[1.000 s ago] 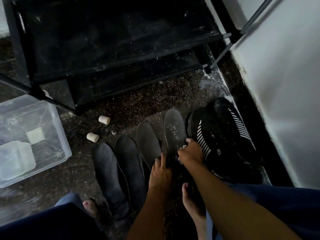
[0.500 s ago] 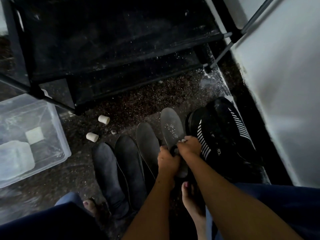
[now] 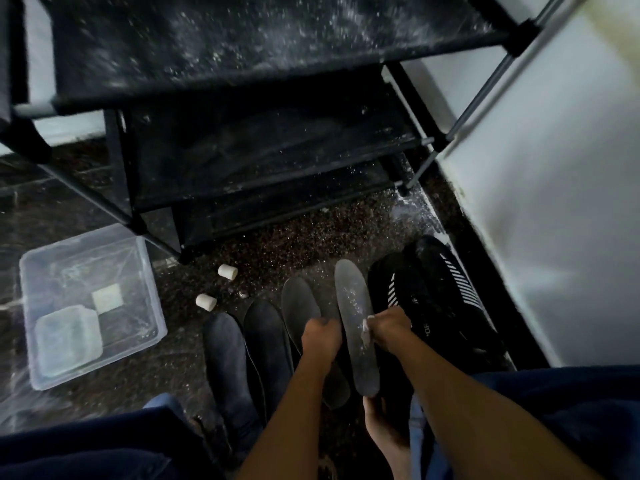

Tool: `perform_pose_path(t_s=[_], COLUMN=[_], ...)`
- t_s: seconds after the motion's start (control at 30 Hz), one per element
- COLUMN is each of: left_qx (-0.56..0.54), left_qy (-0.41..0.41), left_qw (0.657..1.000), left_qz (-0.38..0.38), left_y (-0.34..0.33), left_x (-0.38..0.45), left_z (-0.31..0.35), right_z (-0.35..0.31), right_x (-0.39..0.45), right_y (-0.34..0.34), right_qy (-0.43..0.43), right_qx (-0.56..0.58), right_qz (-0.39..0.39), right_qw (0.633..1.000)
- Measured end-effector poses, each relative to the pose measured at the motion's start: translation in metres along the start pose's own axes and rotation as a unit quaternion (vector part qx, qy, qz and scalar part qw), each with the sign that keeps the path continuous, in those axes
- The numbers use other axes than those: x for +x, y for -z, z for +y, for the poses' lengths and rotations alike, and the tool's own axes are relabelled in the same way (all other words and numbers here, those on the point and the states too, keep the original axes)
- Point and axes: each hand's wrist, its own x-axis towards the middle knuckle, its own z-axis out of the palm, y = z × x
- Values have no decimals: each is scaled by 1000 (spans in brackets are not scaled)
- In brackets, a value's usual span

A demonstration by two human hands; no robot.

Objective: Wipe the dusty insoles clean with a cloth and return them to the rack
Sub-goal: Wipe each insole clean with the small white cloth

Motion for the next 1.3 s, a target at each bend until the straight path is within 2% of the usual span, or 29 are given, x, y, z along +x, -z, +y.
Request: perform_pose_path(t_s=[0.13,0.3,0.4,0.57,0.7,0.83,0.93,1.03,1.17,1.3], left_qx=[9,27,18,-15,1,7,39,-17,-129,-229], left_qy=[27,36,15,-51,-105,-199,-285,-345,-345,-301], left_qw=[999,998,998,996,993,980,958,938,925,915], left_qz=[27,42,55,71,58,28,17,-35,-88,-140], left_y=[15,29,37,51,70,93,112,122,113,100], left_x=[-4,-9,-21,-55,-99,-152,-220,-267,-291,-283], left_z=[-1,2,16,60,103,145,163,163,147,133], right_z=[10,2,-12,-60,-102,-130,-130,-113,-80,-67], right_x=[16,-7,-27,-75,-119,-176,-232,-279,-307,-307], right_y=[3,19,31,65,109,164,201,223,226,214], right_qy=[-18,-48,-43,28,118,188,241,272,280,287], right_qx=[72,185,200,173,153,185,209,230,269,253], right_qz=[-64,-148,-219,-313,-325,-314,-316,-330,-346,-343], right_qw=[995,970,954,933,926,912,893,874,854,858])
